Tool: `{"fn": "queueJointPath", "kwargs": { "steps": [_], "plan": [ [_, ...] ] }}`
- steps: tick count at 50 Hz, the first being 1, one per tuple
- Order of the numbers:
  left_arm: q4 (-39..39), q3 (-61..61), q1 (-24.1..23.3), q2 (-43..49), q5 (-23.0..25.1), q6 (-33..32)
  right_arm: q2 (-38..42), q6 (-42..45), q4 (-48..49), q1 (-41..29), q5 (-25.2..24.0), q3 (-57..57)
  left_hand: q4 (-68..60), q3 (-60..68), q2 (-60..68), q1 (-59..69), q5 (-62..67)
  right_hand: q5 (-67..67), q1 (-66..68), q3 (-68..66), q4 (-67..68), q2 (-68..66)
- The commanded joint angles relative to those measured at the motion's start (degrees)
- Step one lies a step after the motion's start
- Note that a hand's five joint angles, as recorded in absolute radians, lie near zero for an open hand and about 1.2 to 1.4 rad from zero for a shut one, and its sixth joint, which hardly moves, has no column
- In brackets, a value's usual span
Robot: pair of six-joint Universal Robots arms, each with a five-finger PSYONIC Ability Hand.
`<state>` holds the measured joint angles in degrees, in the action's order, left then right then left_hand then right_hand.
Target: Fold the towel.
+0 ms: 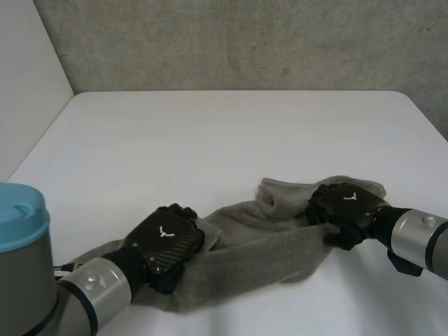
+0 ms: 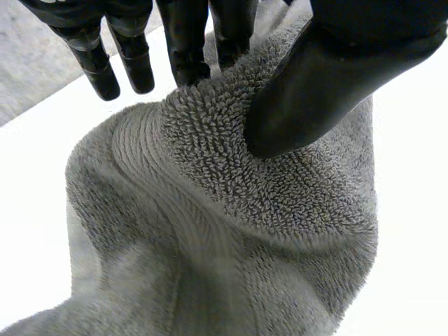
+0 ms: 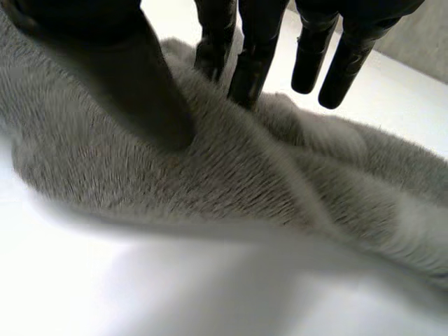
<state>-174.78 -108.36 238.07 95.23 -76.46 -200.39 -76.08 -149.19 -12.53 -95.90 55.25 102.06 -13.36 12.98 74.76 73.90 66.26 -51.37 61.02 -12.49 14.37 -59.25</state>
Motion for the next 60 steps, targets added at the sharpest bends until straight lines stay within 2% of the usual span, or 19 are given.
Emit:
{"fn": "queueJointPath", "kwargs": {
  "steps": [1,15,18,20,26,30,31,33,34,36,37,39,41,46,48,50,54,58,60],
  "plan": [
    [-0.1,0.3,1.5,-3.3,-0.2,1.6,-2.1,-1.6,-1.4,-0.6,-1.5,0.1,3.4,-3.0,5.2,6.1,3.7,7.0,-6.7,2.5,-4.4,4.9],
    [-0.3,-0.5,2.7,-2.2,0.5,4.1,3.6,-2.2,0.3,-2.9,-1.6,2.4,3.4,-3.0,5.2,6.1,3.7,7.7,-7.4,2.5,-4.4,5.6],
    [-0.2,-0.5,2.7,-2.2,0.4,4.1,4.4,-2.2,0.3,-2.9,-1.6,2.4,3.4,-3.0,5.2,6.1,3.7,3.9,-3.5,2.5,-4.4,1.7],
    [-0.2,-0.5,2.7,-2.2,0.4,4.1,4.3,-2.2,0.3,-2.9,-1.6,2.4,3.4,-3.0,5.2,6.1,3.7,-16.7,17.1,2.5,-4.4,-18.8],
    [-0.6,0.8,4.2,-1.8,0.5,4.0,4.1,-2.0,-0.1,-3.0,-1.7,0.4,3.4,-3.0,5.2,6.1,3.7,-18.6,19.0,2.5,-4.4,-20.7],
    [-1.1,4.9,5.3,1.8,0.4,3.7,4.4,-2.3,-0.6,-3.9,-1.4,-9.2,3.4,-3.0,5.2,6.1,3.7,-18.6,19.0,2.5,-4.4,-20.7],
    [-1.4,8.9,5.4,4.7,-0.1,3.4,4.4,-2.3,-0.6,-3.9,-1.4,-9.2,3.4,-3.0,5.2,6.1,3.7,-18.6,19.0,2.5,-4.4,-20.7],
    [-1.5,13.6,5.4,7.1,-0.4,3.4,5.4,-4.9,-1.0,-6.0,-0.6,-21.4,3.4,-3.0,5.2,6.1,3.7,-18.6,19.0,2.5,-4.4,-20.7],
    [-1.6,19.7,5.5,9.6,-0.8,3.5,5.4,-5.0,-1.0,-6.0,-0.6,-21.5,3.4,-3.0,5.2,6.1,3.7,-18.6,19.0,2.5,-4.4,-20.7],
    [-1.5,26.3,5.7,11.5,-1.8,4.0,7.8,-11.7,-0.7,-7.1,0.6,-37.4,3.4,-3.0,5.2,6.1,3.7,-18.6,19.0,2.5,-4.4,-20.7],
    [-1.5,32.7,6.0,12.5,-3.7,4.1,7.8,-11.7,-0.7,-7.1,0.6,-37.5,3.4,-3.0,5.2,6.1,3.7,-18.6,19.0,2.5,-4.4,-20.7],
    [-2.1,38.3,5.6,12.9,-5.9,4.1,7.5,-20.1,1.6,-7.0,2.8,-51.4,3.4,-3.0,5.2,6.1,3.7,-18.6,19.0,2.5,-4.4,-20.7],
    [-3.9,42.9,5.6,12.7,-8.3,4.2,7.2,-24.3,5.2,-7.2,4.3,-55.1,3.4,-3.0,5.2,6.1,3.7,-18.6,19.0,2.5,-4.4,-20.7],
    [-14.3,45.5,6.0,6.7,-10.4,5.3,2.9,-31.9,17.9,-7.7,6.0,-51.9,3.4,-3.0,5.2,6.1,3.7,-18.6,19.0,2.5,-4.4,-20.7],
    [-19.8,40.6,7.0,2.0,-9.9,6.5,1.7,-31.9,18.6,-7.7,5.1,-48.6,3.4,-3.0,5.2,6.1,3.7,-18.6,19.0,2.5,-4.4,-20.7],
    [-21.1,37.0,7.8,1.6,-9.5,6.5,0.9,-31.2,18.6,-7.7,4.1,-45.2,3.4,-3.0,5.2,6.1,3.7,-18.6,19.0,2.5,-4.4,-20.7],
    [-21.2,28.9,10.0,1.5,-7.7,6.1,-0.7,-27.0,18.7,-7.3,0.9,-34.2,3.4,-3.0,5.2,6.1,3.7,-18.6,19.0,2.5,-4.4,-20.7],
    [-22.0,14.5,12.4,0.7,-3.9,6.0,-3.4,-21.9,19.6,-7.2,0.4,-25.4,3.4,-3.0,5.2,6.1,3.7,-18.6,19.0,2.5,-4.4,-20.7],
    [-22.4,10.4,12.8,0.8,-2.5,6.0,-4.3,-16.2,19.8,-6.8,0.0,-18.3,3.4,-3.0,5.2,6.1,3.7,-18.6,19.0,2.5,-4.4,-20.7]
  ]
}}
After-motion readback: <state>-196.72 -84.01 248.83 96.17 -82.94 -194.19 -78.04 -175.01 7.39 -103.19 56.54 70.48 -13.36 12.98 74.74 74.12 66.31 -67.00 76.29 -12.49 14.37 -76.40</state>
